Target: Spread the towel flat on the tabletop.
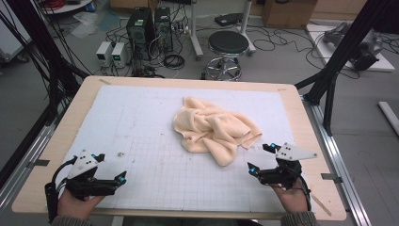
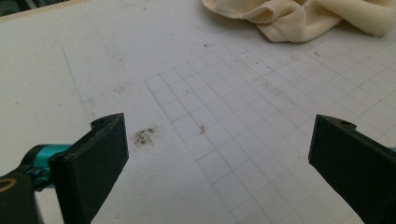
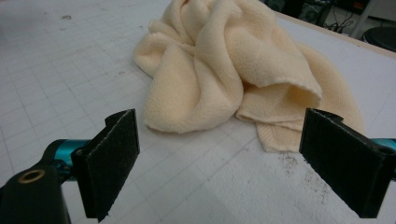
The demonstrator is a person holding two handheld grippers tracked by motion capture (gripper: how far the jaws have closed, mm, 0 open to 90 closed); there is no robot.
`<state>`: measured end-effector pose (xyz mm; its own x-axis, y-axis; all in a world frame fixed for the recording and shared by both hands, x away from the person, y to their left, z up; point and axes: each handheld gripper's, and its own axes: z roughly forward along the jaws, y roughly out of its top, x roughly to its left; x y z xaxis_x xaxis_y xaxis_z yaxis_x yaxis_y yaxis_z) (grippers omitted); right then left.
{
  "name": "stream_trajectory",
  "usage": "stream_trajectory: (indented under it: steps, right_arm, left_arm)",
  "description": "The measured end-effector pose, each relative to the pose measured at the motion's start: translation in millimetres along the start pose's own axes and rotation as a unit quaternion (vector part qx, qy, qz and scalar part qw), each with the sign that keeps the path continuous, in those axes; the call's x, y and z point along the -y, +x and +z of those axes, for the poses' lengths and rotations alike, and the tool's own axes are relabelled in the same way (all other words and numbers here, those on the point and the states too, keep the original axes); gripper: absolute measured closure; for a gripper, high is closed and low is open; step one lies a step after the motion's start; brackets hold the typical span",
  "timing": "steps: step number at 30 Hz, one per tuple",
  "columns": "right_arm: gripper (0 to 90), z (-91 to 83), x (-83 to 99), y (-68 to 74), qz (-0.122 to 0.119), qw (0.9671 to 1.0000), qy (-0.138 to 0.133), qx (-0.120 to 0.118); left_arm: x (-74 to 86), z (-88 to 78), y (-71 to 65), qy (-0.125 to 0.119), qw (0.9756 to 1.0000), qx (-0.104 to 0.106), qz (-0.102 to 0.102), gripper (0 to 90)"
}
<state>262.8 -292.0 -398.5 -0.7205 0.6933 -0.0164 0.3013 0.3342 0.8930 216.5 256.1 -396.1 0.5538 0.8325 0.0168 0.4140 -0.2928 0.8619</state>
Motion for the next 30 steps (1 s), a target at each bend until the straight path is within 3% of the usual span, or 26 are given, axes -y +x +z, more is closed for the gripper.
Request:
stream_trajectory:
  steps: [5,14,20,24,25,27,30]
  right_arm:
    - [11.3,6.2,-12.8,-1.6,-0.01,0.9999,0.005,-0.005]
    - [11.4,29.0,-54.5,-6.4,-0.038,0.9992,0.007,-0.013]
    - [11.4,59.7,-84.1,-8.7,-0.047,0.9985,0.011,-0.023]
    - [11.7,77.4,-91.3,-11.5,-0.039,0.9986,0.015,-0.032]
    - [12.0,93.6,-91.5,-13.4,-0.038,0.9982,0.032,-0.034]
    - [14.0,99.2,-90.3,-13.9,-0.038,0.9979,0.039,-0.037]
    - [17.9,125.8,-78.9,-17.6,-0.034,0.9952,0.081,-0.043]
  left_arm:
    - [0.9,-1.0,1.6,-0.002,1.0,-0.003,-0.005,5.4]
    - [0.6,-0.6,1.6,-0.001,1.0,-0.002,-0.004,5.4]
    - [0.6,-0.4,2.1,-0.001,1.0,-0.002,-0.005,5.4]
    - [0.5,-0.6,2.3,-0.002,1.0,0.0,-0.005,5.4]
    - [0.5,-0.7,2.6,-0.003,1.0,-0.001,-0.004,5.4]
    - [0.4,-1.0,3.2,-0.003,1.0,-0.001,-0.003,5.4]
    - [0.4,0.0,3.0,-0.006,1.0,0.0,-0.006,5.4]
